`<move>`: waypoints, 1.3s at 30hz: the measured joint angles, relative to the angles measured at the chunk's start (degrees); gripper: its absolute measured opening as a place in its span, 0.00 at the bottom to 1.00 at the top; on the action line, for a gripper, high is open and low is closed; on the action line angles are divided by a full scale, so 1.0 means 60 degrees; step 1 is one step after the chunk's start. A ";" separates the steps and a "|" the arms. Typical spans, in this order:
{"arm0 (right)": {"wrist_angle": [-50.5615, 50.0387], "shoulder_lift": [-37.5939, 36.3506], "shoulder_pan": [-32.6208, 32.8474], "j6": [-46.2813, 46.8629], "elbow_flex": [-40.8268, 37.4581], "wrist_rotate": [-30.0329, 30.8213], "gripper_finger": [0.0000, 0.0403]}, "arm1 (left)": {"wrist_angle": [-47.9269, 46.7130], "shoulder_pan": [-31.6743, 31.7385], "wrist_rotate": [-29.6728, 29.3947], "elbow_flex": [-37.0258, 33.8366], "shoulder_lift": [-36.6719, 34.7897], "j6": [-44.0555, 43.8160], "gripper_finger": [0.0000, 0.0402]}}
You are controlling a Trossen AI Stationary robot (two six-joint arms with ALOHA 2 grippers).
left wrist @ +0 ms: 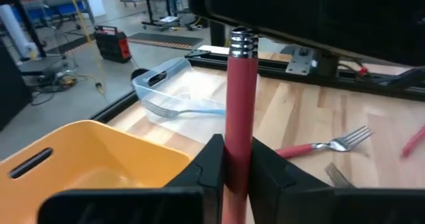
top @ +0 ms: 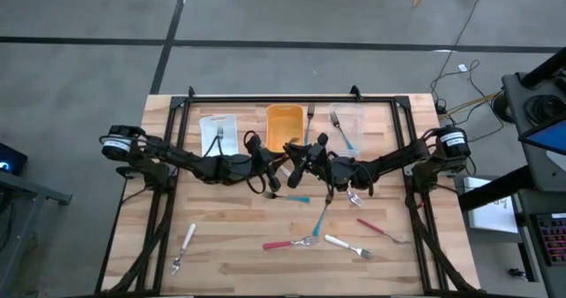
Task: Sort silverware by color (type)
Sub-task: Put the pink fork into the yellow bin
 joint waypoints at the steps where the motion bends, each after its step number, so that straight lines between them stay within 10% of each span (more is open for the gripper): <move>1: -0.0009 -0.0012 0.0001 -0.0008 0.0000 -0.0002 0.11 | 0.0013 0.0000 0.0008 0.0000 0.0000 -0.0087 0.05; 23: -0.2411 -0.1654 0.0027 -0.0850 -0.0004 0.0501 0.39 | 0.1564 0.0042 -0.0495 -0.0007 -0.0067 -0.0380 0.04; 29: -0.3254 -0.2303 0.0011 -0.0771 -0.0011 -0.0268 0.36 | 0.1608 0.0321 0.1443 -0.0011 -0.0409 -0.0765 0.04; 39: -0.5010 -0.3949 -0.0727 0.0309 -0.0011 -0.4793 0.35 | 0.1577 0.0995 0.5174 -0.0022 -0.0886 -0.0831 0.04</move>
